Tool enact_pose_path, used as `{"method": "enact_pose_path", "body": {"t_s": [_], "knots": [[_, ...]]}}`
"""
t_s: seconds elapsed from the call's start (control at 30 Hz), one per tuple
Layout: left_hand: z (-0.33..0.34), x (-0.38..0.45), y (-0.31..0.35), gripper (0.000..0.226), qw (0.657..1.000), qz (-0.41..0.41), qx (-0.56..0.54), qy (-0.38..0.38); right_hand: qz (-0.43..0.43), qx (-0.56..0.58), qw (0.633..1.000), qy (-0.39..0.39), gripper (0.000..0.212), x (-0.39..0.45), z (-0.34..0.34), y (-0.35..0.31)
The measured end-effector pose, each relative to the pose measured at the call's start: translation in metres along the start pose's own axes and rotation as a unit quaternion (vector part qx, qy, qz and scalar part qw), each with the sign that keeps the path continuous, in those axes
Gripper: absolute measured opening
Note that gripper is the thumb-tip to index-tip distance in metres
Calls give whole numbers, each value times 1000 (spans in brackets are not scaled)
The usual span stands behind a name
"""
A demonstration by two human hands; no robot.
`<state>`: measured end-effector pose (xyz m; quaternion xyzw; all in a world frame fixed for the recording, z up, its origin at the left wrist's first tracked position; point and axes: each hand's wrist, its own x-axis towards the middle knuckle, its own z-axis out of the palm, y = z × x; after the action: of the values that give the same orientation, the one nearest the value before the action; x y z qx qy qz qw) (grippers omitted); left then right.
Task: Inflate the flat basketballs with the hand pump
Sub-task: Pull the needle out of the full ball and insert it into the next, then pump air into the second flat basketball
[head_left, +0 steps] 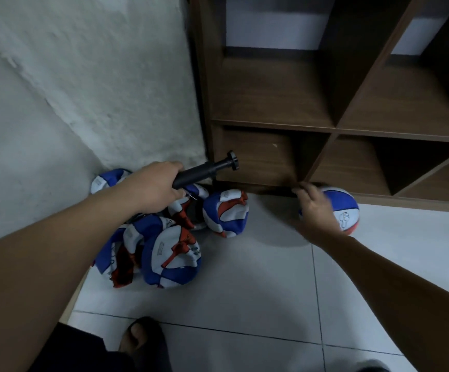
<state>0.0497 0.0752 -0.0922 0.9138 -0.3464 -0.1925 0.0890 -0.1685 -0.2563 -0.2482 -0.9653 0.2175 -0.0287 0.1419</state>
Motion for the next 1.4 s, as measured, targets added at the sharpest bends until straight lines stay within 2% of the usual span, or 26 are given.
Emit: {"method": "enact_pose_path", "body": {"t_s": [0.1,0.2,0.3,0.37,0.43,0.5,0.63,0.7,0.8,0.87,1.0,1.13,1.3,1.4], "knots": [[0,-4,-15,22,1000,-15,13,-4,-46,64,992,-102,88,23,17,-56],[0,-9,-31,28,999,-42,16,-8,-90,119,979,-137,90,44,35,-102],[0,-12,-45,30,998,-57,17,-6,-132,88,973,-168,102,57,52,-126],[0,-15,-53,26,998,-62,17,-4,-124,68,973,-182,112,63,60,-130],[0,-18,-62,26,998,-67,16,-2,-122,49,974,-187,111,67,64,-128],[-1,-21,-69,27,997,-74,12,-5,-125,25,977,-173,98,70,63,-122],[-5,-25,-71,26,997,-71,14,-3,-140,25,983,-117,52,72,58,-115],[-7,-26,-65,23,998,-62,7,6,-139,32,985,-98,40,62,52,-114],[-11,-28,-52,22,999,-37,-19,19,-128,52,988,-61,41,37,34,-110],[-15,-29,-41,21,999,-18,-31,28,-92,105,987,-76,37,15,13,-111],[-22,-32,-19,18,999,19,-42,29,0,235,966,-112,37,-29,-40,-123],[-35,-38,10,19,997,53,-55,14,59,314,944,-80,37,-70,-84,-131],[-60,-57,46,18,988,99,-119,26,33,455,890,4,44,-113,-113,-139],[-71,-73,69,12,977,124,-169,48,21,494,868,44,50,-135,-121,-141]]}}
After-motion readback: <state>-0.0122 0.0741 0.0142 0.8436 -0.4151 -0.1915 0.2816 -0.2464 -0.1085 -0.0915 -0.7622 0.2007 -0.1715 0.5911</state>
